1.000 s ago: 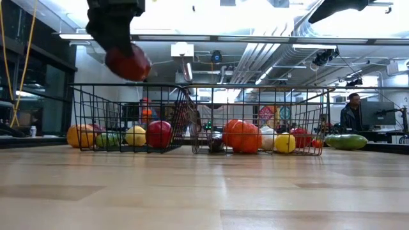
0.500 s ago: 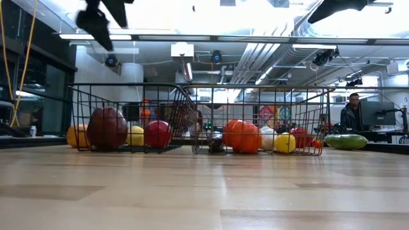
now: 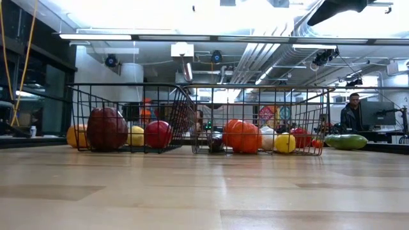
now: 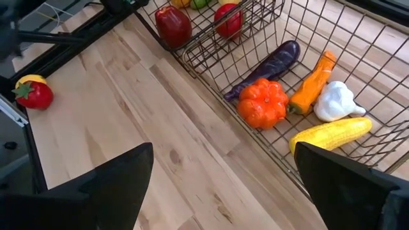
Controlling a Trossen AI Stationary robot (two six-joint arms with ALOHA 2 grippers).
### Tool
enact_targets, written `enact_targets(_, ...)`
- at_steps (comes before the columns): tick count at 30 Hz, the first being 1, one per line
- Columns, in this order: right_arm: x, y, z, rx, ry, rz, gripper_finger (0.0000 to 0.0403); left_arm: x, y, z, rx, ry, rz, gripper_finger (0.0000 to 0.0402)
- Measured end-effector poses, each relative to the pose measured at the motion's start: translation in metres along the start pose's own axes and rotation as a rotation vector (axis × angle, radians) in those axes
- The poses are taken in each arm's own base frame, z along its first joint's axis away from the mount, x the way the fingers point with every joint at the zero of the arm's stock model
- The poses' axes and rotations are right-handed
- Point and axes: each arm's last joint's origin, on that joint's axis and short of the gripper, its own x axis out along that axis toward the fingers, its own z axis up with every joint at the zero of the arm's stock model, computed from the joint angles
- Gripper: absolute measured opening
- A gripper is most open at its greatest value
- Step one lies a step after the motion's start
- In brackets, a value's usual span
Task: Sort produce into baskets
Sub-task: Put the bottom left tomato into the left wire basket
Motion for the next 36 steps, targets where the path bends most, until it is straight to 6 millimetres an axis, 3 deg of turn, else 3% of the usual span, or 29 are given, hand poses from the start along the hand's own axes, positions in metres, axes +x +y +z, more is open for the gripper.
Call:
enact_targets(5, 0.000, 0.000, 0.000, -0.017, 0.003, 0.000, 0.0371, 0.042, -0.022, -0.012, -0.106, 0.134, 0.042, 0.0394)
enact_targets(9, 0.000, 0.000, 0.000, -0.016, 0.005, 0.001, 0.0371, 0.058, -0.026, -0.016, -0.143, 0.146, 0.092, 0.0394)
enact_targets(16, 0.000, 0.000, 0.000, -0.017, 0.000, -0.002, 0.0371, 0.068, -0.024, -0.009, -0.171, 0.024, 0.144, 0.0394)
enact_targets(28, 0.001, 0.000, 0.000, -0.015, -0.001, 0.000, 0.0371, 0.101, -0.029, -0.004, -0.187, 0.017, 0.240, 0.0394)
enact_targets(36, 0.001, 0.000, 0.000, -0.015, 0.006, 0.004, 0.0371, 0.096, -0.029, -0.002, -0.105, 0.036, 0.224, 0.0388)
